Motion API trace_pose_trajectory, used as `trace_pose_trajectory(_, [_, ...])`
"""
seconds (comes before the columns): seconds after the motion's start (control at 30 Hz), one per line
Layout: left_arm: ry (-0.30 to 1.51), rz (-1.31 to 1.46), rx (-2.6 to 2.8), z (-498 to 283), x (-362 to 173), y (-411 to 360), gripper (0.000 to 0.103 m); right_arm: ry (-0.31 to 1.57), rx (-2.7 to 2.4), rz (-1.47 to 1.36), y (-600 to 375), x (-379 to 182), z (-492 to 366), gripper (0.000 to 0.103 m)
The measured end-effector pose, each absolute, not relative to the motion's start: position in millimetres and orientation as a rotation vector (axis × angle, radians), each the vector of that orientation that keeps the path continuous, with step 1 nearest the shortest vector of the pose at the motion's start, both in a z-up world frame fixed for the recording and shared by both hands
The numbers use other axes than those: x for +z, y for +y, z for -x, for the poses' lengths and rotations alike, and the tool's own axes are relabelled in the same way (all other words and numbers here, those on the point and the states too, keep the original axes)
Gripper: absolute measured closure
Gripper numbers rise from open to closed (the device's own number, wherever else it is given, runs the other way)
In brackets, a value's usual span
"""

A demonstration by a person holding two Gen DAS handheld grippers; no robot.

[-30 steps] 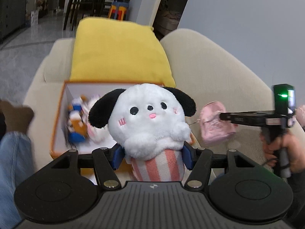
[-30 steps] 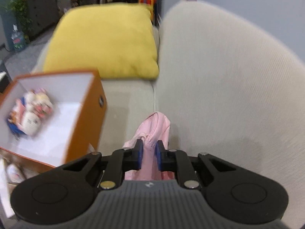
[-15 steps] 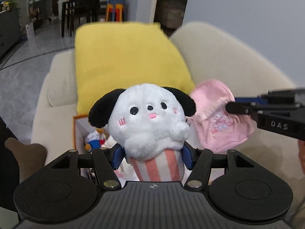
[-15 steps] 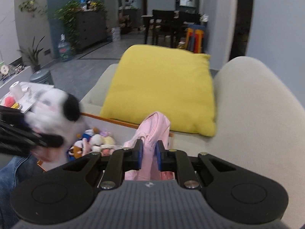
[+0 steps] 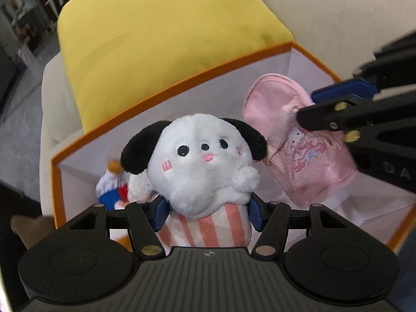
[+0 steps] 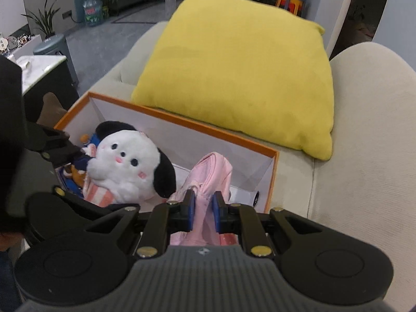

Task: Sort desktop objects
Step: 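Lower the puppy and pink pouch into the box and open both grippers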

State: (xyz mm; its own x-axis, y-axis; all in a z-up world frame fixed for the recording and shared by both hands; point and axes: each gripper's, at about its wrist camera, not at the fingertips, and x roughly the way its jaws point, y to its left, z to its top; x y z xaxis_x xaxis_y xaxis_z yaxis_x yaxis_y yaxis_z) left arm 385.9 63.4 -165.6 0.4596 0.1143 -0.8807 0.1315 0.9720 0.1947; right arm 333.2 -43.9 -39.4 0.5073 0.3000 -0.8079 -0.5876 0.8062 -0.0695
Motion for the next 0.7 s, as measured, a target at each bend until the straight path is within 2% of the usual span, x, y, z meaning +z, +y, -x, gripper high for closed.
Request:
trace_pose_trajectory(0.37, [1.085, -0.371, -0.066, -392.6, -183.6, 50.4, 0.028, 0.998, 0.525, 0.255, -45.2, -73.3, -360.0, 0.088])
trace_pose_trajectory(0.7, [1.100, -0.045, -0.170, -379.0, -160.6, 99.1, 0.026, 0.987, 0.523, 0.256, -47.8, -76.5, -360.0, 0.088])
